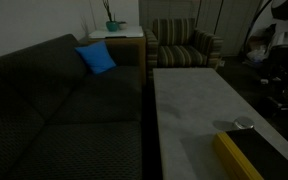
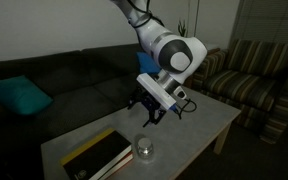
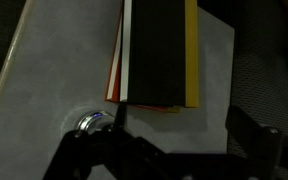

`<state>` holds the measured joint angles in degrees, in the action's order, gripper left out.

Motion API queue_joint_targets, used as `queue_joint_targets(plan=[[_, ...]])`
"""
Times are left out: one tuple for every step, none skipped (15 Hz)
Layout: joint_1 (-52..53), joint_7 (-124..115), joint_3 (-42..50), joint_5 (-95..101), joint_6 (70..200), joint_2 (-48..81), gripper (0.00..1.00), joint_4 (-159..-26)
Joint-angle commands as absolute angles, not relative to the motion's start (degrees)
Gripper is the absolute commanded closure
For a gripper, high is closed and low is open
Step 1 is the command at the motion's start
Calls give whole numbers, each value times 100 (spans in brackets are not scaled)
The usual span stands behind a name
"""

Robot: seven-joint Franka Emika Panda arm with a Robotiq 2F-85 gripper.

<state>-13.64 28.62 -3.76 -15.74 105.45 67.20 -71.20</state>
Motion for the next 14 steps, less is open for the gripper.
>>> queue_joint_targets(plan=[[-1157,2401,-331,-1274,10894,6904,0,-6980],[-1148,2469,-393,-1223,10996,7094,0,-6793],[-1114,2415,-395,-1166,11082,7280,0,-6613],[-1083,2380,-396,-1119,11092,7491,0,-6416],[-1047,2333,-390,-1072,11156,7658,0,-6282],[-1030,2288,-390,-1040,11202,7820,0,-6134],[-993,2201,-359,-979,11250,7976,0,-5980],[-964,2091,-316,-918,11333,8135,0,-5819],[-951,2014,-290,-852,11384,8282,0,-5659],[-954,1930,-267,-795,11387,8411,0,-5493],[-953,1872,-244,-733,11415,8545,0,-5325],[-955,1821,-228,-689,11445,8666,0,-5164],[-956,1782,-214,-646,11454,8783,0,-5003],[-970,1812,-204,-640,11703,8462,0,-5527]])
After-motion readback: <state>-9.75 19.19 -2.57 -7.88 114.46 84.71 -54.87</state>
